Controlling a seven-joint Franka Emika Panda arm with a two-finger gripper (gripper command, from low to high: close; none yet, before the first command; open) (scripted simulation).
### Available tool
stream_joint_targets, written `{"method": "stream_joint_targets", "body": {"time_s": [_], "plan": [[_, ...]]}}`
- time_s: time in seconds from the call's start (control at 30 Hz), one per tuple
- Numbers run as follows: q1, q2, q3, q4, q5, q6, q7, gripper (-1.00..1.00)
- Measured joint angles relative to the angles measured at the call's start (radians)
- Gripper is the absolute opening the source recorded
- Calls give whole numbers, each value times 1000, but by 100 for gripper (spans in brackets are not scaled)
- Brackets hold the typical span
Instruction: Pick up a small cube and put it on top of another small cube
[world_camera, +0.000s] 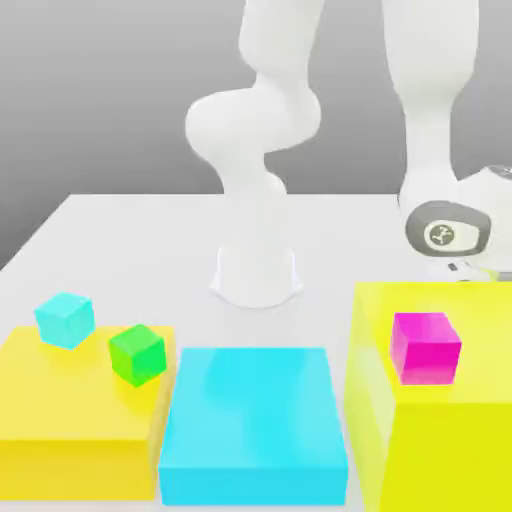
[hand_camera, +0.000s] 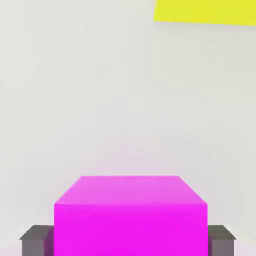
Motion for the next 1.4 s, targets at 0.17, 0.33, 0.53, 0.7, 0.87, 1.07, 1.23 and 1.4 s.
{"method": "stream_joint_targets", "body": {"time_s": [0.17, 0.33, 0.53, 0.7, 0.87, 1.07, 1.23, 1.4], "plan": [[-37, -41, 50, -11, 57, -27, -43, -100], [-129, -162, 179, -44, 227, -109, -171, -100], [-159, -287, 234, 55, 392, -224, -262, -100], [-247, -367, 189, 217, 480, -403, -308, -100], [-373, -416, 114, 324, 513, -592, -342, -100], [-502, -470, 29, 446, 547, -815, -380, -100], [-572, -459, -24, 446, 532, -864, -385, -100], [-574, -427, -21, 399, 523, -791, -379, 100]]}}
